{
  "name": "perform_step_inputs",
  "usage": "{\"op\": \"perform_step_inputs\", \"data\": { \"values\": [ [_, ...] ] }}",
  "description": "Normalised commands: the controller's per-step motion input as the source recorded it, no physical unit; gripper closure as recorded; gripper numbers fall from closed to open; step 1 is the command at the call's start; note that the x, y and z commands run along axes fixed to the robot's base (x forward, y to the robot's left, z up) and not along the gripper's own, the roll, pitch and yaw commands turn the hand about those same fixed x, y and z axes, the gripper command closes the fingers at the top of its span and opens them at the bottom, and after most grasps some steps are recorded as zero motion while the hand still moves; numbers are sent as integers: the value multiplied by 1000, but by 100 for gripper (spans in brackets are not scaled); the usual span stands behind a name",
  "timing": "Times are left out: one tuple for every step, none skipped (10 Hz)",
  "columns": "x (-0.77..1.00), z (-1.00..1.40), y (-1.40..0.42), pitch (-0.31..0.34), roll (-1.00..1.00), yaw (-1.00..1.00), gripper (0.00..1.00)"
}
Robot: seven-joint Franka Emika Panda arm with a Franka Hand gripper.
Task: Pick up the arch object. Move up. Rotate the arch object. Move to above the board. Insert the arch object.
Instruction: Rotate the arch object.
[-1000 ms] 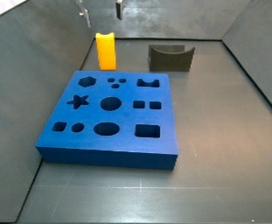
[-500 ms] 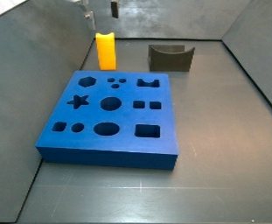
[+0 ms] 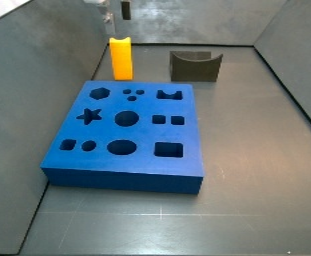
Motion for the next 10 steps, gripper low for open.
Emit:
{"op": "perform_step_inputs", "data": {
  "values": [
    [33, -31, -2, -5, 0, 1000, 0],
    [33, -31, -2, -5, 1, 1000, 0],
    [34, -31, -2, -5, 1, 1000, 0],
    [34, -31, -2, -5, 1, 1000, 0],
    [34, -30, -2, -6, 1, 1000, 0],
    [34, -30, -2, -6, 1, 1000, 0],
    [34, -30, -2, -6, 1, 1000, 0],
    [34, -30, -2, -7, 1, 1000, 0],
    [34, -30, -2, -7, 1, 1000, 0],
    [34, -30, -2, -7, 1, 1000, 0]
  ]
}}
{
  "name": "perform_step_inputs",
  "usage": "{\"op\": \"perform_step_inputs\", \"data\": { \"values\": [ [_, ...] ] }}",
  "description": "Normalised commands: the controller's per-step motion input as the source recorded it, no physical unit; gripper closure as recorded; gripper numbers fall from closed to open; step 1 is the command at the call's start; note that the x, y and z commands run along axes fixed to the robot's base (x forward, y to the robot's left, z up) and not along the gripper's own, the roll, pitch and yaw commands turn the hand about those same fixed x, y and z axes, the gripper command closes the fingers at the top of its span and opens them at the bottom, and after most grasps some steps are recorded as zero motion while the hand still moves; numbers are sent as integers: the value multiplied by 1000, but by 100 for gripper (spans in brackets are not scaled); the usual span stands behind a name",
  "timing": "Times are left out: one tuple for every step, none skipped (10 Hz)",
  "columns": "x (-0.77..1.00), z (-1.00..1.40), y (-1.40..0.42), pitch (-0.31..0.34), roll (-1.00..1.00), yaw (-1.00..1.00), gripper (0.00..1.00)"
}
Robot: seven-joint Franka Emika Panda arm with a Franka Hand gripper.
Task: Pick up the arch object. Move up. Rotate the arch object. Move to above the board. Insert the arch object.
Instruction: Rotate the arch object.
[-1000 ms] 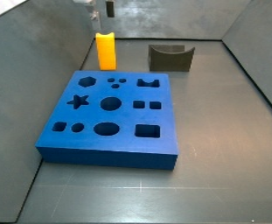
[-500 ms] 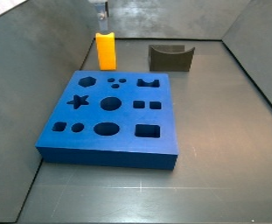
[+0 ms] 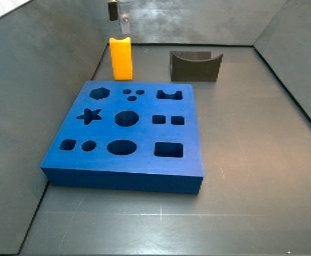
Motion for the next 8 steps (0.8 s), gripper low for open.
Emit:
{"op": "perform_step_inputs", "data": {
  "values": [
    [34, -30, -2, -8, 1, 1000, 0],
    [34, -30, -2, -8, 1, 1000, 0],
    [34, -30, -2, -9, 1, 1000, 0],
    [34, -30, -2, -10, 1, 1000, 0],
    [34, -30, -2, -11, 1, 1000, 0],
    [34, -30, -2, -12, 1, 1000, 0],
    [34, -30, -2, -12, 1, 1000, 0],
    [34, -30, -2, -15, 2, 1000, 0]
  ]
}}
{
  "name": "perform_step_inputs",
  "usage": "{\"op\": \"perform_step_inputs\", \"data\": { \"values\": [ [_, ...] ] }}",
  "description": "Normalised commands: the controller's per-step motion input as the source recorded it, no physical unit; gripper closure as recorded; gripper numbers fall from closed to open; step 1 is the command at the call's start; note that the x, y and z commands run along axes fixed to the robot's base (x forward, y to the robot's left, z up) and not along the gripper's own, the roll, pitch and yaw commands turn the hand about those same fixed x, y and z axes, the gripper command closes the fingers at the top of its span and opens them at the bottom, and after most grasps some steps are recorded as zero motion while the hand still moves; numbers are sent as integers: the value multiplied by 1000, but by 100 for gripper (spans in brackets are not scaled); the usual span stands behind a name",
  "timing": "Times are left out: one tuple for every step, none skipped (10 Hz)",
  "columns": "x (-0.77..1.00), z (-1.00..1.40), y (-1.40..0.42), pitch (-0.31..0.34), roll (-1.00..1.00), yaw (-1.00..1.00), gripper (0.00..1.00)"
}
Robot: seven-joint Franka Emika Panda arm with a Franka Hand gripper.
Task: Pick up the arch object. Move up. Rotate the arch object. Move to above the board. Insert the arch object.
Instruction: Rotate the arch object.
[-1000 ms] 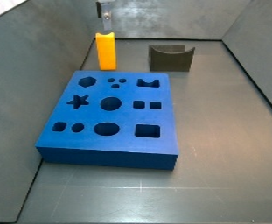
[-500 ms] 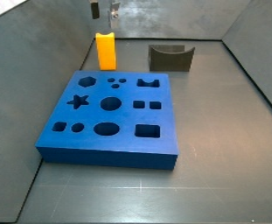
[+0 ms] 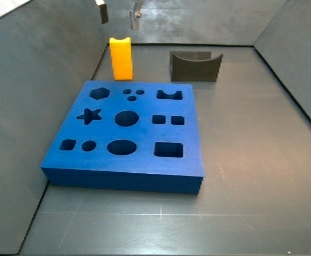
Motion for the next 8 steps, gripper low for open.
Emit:
{"op": "perform_step_inputs", "data": {
  "values": [
    [34, -30, -2, -16, 2, 1000, 0],
    [34, -30, -2, -20, 2, 1000, 0],
    [34, -30, -2, -23, 2, 1000, 0],
    [34, -30, -2, -27, 3, 1000, 0],
    [33, -30, -2, -34, 4, 944, 0],
    [33, -30, -2, -34, 4, 705, 0],
    [32, -31, -2, -34, 4, 544, 0],
    [31, -32, -3, -33, 3, 254, 0]
  ]
}}
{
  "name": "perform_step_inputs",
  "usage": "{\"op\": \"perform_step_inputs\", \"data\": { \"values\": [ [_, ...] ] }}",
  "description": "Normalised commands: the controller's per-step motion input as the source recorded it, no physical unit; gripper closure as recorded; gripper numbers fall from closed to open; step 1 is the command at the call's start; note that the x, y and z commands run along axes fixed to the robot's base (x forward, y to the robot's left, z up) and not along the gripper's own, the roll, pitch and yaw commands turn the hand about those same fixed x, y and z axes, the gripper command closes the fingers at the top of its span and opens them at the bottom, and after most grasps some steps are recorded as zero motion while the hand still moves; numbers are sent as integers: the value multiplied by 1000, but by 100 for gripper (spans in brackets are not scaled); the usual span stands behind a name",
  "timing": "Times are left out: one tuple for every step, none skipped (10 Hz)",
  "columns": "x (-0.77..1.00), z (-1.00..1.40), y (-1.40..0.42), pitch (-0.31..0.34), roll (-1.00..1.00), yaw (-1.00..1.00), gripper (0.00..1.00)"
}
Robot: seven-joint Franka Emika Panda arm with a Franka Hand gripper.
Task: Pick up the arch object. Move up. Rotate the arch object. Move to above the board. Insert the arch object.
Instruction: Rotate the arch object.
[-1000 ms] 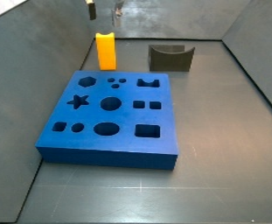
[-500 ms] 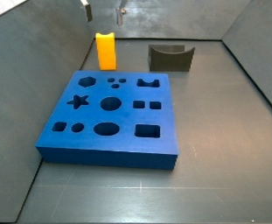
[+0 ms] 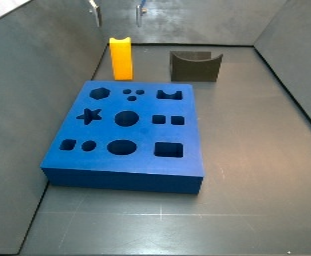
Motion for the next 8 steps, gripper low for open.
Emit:
{"op": "perform_step_inputs", "data": {
  "values": [
    [0, -1000, 0, 0, 0, 0, 0],
    [10, -1000, 0, -13, 0, -79, 0],
    [17, -1000, 0, -26, -2, -77, 0],
    [19, -1000, 3, -37, -10, -62, 0],
    [20, -1000, 3, -43, -17, -50, 0],
    [21, -919, 2, -51, -28, -39, 0],
    [23, -822, 1, -55, -36, -34, 0],
    [23, -695, 1, -56, -46, -28, 0]
  ]
}}
